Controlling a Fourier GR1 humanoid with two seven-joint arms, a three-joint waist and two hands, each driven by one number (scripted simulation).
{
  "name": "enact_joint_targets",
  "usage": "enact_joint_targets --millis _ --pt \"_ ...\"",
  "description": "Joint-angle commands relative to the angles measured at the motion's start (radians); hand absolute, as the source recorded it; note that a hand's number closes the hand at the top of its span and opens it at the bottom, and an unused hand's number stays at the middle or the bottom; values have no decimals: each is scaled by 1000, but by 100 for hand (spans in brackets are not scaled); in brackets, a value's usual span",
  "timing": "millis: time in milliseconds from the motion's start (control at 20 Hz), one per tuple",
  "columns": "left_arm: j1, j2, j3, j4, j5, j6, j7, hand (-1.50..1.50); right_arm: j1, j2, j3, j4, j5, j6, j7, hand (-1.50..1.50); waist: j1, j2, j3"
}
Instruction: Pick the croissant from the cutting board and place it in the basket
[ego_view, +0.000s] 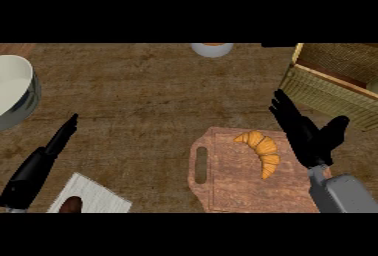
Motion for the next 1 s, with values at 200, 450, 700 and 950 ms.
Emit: enact_joint_targets --millis 200,450,700,950 --pt "-98 -94 67 44 105 43 91 0 -289 46 -46 -60 -196 395 -119 150 100 49 -2" --pt "-98 -143 75 82 167 47 143 0 -386 -64 141 -252 79 670 -355 -150 86 28 -5" --pt "-155 -161 118 112 204 76 239 0 -181 -78 181 -330 304 680 -645 -150 20 21 -8" --pt "-254 -164 158 230 188 58 237 0 -224 -141 146 -463 255 687 -330 -150 17 18 -12"
